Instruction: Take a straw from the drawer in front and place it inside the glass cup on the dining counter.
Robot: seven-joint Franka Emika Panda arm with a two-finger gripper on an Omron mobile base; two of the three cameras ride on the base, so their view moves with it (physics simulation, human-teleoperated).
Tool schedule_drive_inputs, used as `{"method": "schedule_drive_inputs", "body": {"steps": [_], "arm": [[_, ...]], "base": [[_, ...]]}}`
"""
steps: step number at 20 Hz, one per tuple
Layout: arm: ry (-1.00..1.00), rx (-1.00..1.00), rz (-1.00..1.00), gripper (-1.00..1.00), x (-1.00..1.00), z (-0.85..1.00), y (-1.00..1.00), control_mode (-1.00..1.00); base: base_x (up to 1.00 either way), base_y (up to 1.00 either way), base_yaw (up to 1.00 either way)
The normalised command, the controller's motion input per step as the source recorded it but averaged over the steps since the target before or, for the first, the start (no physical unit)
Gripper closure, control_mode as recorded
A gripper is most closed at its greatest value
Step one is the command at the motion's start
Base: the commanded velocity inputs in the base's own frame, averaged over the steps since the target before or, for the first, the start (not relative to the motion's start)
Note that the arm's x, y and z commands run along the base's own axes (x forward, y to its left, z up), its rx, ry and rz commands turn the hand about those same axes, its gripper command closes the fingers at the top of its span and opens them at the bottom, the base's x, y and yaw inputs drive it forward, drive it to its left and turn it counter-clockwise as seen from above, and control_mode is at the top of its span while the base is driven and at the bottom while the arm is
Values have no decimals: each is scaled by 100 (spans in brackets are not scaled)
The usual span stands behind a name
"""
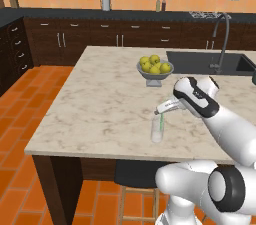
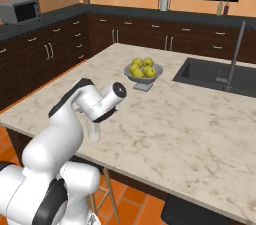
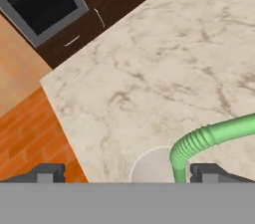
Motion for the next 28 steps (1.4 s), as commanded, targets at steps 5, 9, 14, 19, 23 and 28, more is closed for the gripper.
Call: {"method": "schedule_drive_inputs", "body": {"steps": [5,9,14,19,23,28], "arm": [[10,0,0,-100,-11,0,-2,-100],[8,0,-1,-100,-17,3,-2,-100],[1,0,-3,-100,-23,26,-6,-100],[0,0,-6,-100,-30,41,-6,-100],[0,0,-7,-100,-30,28,-3,-100],[0,0,-8,-100,-29,11,-10,-100]], "base": [[0,0,0],[0,0,0],[0,0,0],[0,0,0],[0,0,0],[0,0,0]]}}
